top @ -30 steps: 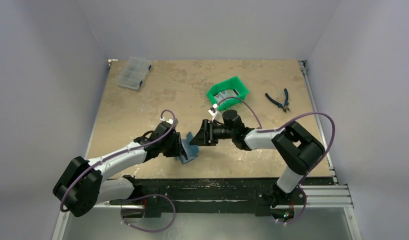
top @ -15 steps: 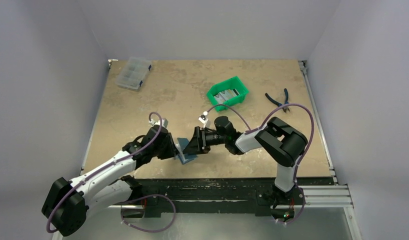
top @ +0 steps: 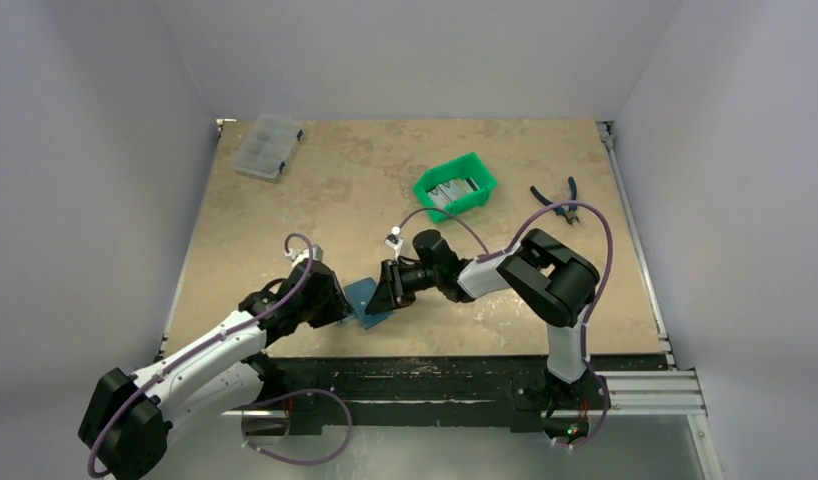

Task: Put the credit cards into the card holder
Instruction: Close the card holder at the center of the board.

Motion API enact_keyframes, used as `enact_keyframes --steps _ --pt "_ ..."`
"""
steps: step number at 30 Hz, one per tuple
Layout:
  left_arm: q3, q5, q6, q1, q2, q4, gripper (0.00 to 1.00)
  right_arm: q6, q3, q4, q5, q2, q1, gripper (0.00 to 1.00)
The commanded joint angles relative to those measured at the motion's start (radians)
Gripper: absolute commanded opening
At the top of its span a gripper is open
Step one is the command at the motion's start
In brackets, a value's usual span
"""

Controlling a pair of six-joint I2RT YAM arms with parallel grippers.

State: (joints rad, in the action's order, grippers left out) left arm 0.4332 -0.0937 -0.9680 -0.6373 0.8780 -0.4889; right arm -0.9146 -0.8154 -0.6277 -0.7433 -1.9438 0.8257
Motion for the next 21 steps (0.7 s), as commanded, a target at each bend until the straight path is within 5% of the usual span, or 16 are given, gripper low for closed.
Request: enact_keyframes --steps 1,9,18,21 --pt "0.041 -0.011 -0.032 -0.004 -0.015 -0.037 0.44 0.166 -0.056 0.172 0.072 -0.015 0.006 0.33" --pt "0.131 0.008 -0.073 -0.003 0.101 -0.162 0.47 0.277 -0.099 0.305 0.15 -0.027 0.02 0.18" --pt "0.172 -0.017 -0.13 -0.004 0.04 -0.256 0.58 0.301 -0.114 0.326 0.165 -0.054 0.034 0.1" --pt "0.167 -0.019 -0.13 -0.004 0.045 -0.249 0.53 0.305 -0.116 0.327 0.169 -0.057 0.035 0.1"
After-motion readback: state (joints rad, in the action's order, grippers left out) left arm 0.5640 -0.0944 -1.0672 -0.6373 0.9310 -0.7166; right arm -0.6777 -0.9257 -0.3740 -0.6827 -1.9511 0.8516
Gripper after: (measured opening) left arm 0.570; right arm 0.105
